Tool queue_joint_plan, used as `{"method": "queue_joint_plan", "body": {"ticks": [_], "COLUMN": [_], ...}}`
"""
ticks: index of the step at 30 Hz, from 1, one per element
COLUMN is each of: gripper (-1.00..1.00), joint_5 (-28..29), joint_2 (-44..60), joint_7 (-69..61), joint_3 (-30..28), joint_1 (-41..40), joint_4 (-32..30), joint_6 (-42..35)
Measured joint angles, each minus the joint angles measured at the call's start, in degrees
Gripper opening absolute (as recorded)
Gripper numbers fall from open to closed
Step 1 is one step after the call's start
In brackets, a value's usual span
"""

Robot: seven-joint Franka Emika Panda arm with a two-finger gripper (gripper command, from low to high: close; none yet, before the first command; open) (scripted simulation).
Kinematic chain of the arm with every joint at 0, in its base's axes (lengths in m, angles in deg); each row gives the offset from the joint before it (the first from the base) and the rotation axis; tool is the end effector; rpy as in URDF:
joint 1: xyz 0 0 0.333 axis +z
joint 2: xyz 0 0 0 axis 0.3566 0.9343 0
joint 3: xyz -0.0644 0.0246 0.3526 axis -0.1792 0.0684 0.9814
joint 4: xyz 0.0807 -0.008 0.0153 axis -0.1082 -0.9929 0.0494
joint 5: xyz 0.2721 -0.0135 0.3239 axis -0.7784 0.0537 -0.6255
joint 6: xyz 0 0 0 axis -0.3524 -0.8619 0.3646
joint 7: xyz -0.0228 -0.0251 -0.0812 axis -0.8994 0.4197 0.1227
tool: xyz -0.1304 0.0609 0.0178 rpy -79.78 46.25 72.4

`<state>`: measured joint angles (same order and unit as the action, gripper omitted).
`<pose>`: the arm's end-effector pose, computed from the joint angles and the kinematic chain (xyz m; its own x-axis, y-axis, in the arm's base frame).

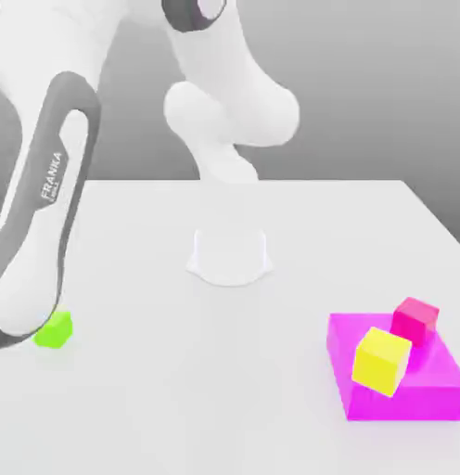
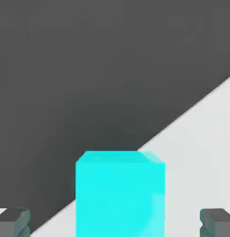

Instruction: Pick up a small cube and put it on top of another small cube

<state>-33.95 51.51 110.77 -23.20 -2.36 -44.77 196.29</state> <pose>0.5800 -0.3519 0.1074 0.1113 -0.9938 0.0006 -0.9938 -0.1113 -0.0008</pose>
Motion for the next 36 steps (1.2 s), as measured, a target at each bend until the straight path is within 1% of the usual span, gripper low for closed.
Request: {"method": "queue_joint_plan", "body": {"ticks": [6,11,20,25,30,35,36], "gripper": [-1.0,-1.0,-1.0,-1.0,-1.0,-1.0,-1.0], "joint_5": [-0.35,0.57,-2.74,-1.92,2.76,11.72,12.21], "joint_2": [0.68,-6.82,-21.96,-30.25,-38.42,-45.72,-45.25], "joint_7": [-0.25,0.01,-10.14,-14.02,-14.99,-12.76,-12.78], "joint_3": [0.1,-1.26,-1.83,-3.72,-6.07,-7.23,-7.37], "joint_1": [-0.08,0.67,-5.08,-6.96,-9.8,-14.27,-14.5], "joint_4": [0.18,-2.27,-20.17,-30.59,-41.13,-51.23,-52.04], "joint_6": [0.48,-4.61,-1.58,0.86,3.61,6.36,7.6]}}
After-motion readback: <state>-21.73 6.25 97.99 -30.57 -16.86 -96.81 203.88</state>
